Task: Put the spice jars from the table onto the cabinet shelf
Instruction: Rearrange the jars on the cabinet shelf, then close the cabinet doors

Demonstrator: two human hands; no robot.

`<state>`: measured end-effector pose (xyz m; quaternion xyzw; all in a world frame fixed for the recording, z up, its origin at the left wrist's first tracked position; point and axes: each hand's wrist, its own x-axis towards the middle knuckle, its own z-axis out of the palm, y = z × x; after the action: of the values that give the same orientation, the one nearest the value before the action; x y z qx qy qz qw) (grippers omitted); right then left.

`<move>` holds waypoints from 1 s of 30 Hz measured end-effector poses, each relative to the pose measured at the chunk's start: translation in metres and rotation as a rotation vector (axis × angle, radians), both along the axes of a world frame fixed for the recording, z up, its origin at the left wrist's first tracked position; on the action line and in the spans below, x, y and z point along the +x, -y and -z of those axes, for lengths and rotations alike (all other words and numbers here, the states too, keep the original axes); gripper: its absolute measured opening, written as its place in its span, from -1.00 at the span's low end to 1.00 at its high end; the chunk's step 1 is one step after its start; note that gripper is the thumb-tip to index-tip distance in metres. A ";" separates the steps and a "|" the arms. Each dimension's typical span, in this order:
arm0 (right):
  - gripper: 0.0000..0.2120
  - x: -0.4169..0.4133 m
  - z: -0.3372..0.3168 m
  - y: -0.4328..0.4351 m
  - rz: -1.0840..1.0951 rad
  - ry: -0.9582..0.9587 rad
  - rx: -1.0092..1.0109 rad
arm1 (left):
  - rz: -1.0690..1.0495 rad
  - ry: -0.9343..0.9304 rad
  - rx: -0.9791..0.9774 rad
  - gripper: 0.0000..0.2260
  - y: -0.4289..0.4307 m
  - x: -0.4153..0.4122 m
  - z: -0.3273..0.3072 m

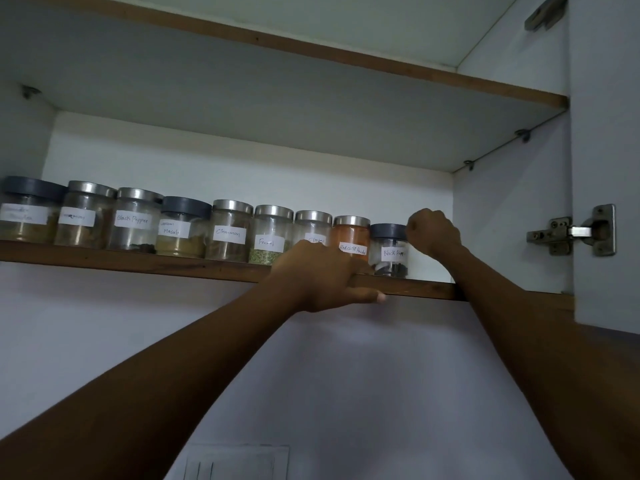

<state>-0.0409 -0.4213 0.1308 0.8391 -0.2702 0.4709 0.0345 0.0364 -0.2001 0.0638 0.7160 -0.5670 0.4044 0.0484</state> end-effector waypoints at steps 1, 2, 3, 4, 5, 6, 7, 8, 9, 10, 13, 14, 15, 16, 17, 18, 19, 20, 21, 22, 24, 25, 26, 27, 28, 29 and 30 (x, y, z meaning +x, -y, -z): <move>-0.81 -0.003 0.003 -0.009 -0.001 0.003 -0.043 | 0.000 0.000 0.000 -0.49 -0.001 -0.001 0.000; -0.82 -0.006 0.007 -0.019 -0.004 -0.005 -0.090 | 0.001 0.005 -0.003 -0.51 -0.002 0.000 0.000; -0.83 -0.013 0.010 -0.028 -0.003 -0.021 -0.144 | -0.002 0.016 -0.008 -0.54 -0.002 -0.001 0.000; -0.85 -0.020 0.014 -0.036 0.003 -0.052 -0.200 | -0.010 0.022 -0.010 -0.56 -0.002 -0.002 0.000; -0.87 -0.029 0.018 -0.042 0.014 -0.085 -0.254 | -0.022 0.021 -0.008 -0.56 -0.003 -0.004 0.000; -0.88 -0.039 0.021 -0.047 0.024 -0.103 -0.292 | -0.040 0.016 -0.004 -0.54 -0.003 -0.006 0.000; -0.88 -0.049 0.023 -0.051 0.026 -0.104 -0.309 | -0.061 0.010 -0.001 -0.51 -0.003 -0.008 0.000; -0.89 -0.062 0.024 -0.054 0.021 -0.098 -0.310 | -0.081 0.007 -0.002 -0.48 -0.004 -0.011 0.000; -0.86 -0.074 0.026 -0.058 0.009 -0.088 -0.303 | -0.103 0.006 -0.004 -0.46 -0.005 -0.016 0.001; -0.81 -0.087 0.027 -0.062 0.001 -0.079 -0.296 | -0.128 -0.001 -0.003 -0.45 -0.005 -0.021 0.002; -0.71 -0.128 0.031 -0.077 0.022 -0.095 -0.291 | -0.192 -0.087 -0.001 -0.46 -0.004 -0.040 0.009; -0.68 -0.141 0.032 -0.083 0.028 -0.106 -0.282 | -0.213 -0.101 -0.009 -0.45 -0.005 -0.047 0.013; -0.65 -0.154 0.035 -0.090 0.030 -0.116 -0.269 | -0.238 -0.094 -0.012 -0.41 -0.008 -0.055 0.018; -0.62 -0.167 0.038 -0.098 0.030 -0.127 -0.255 | -0.265 -0.077 -0.013 -0.37 -0.011 -0.063 0.024; -0.61 -0.178 0.043 -0.105 0.026 -0.132 -0.245 | -0.286 -0.064 -0.013 -0.32 -0.016 -0.069 0.029; -0.60 -0.189 0.048 -0.113 0.022 -0.133 -0.241 | -0.300 -0.060 -0.007 -0.27 -0.024 -0.075 0.036; -0.60 -0.200 0.053 -0.122 0.019 -0.134 -0.250 | -0.307 -0.058 0.008 -0.24 -0.032 -0.079 0.042; -0.60 -0.210 0.057 -0.131 0.026 -0.132 -0.276 | -0.302 -0.058 0.037 -0.24 -0.041 -0.084 0.048; -0.60 -0.220 0.061 -0.140 0.049 -0.132 -0.318 | -0.274 -0.071 0.074 -0.27 -0.049 -0.088 0.053; -0.60 -0.230 0.064 -0.147 0.082 -0.125 -0.362 | -0.221 -0.106 0.123 -0.33 -0.057 -0.092 0.058; -0.61 -0.253 0.067 -0.164 0.115 -0.074 -0.394 | -0.057 -0.214 0.203 -0.46 -0.074 -0.105 0.064; -0.64 -0.266 0.067 -0.172 0.107 -0.032 -0.396 | 0.037 -0.256 0.210 -0.52 -0.080 -0.115 0.064; -0.68 -0.280 0.066 -0.181 0.094 0.012 -0.407 | 0.129 -0.289 0.196 -0.58 -0.085 -0.126 0.064; -0.72 -0.293 0.065 -0.190 0.089 0.045 -0.435 | 0.212 -0.318 0.174 -0.63 -0.089 -0.139 0.063; -0.75 -0.307 0.064 -0.199 0.103 0.056 -0.473 | 0.291 -0.347 0.151 -0.66 -0.091 -0.154 0.062; -0.77 -0.320 0.062 -0.208 0.128 0.051 -0.511 | 0.361 -0.376 0.130 -0.68 -0.093 -0.169 0.061; -0.79 -0.332 0.060 -0.215 0.162 0.044 -0.544 | 0.422 -0.403 0.115 -0.70 -0.093 -0.185 0.060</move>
<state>-0.3731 -0.2065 0.0710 0.7643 -0.2008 0.5400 0.2898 -0.1482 -0.1068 0.0037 0.6497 -0.7043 0.2023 0.2023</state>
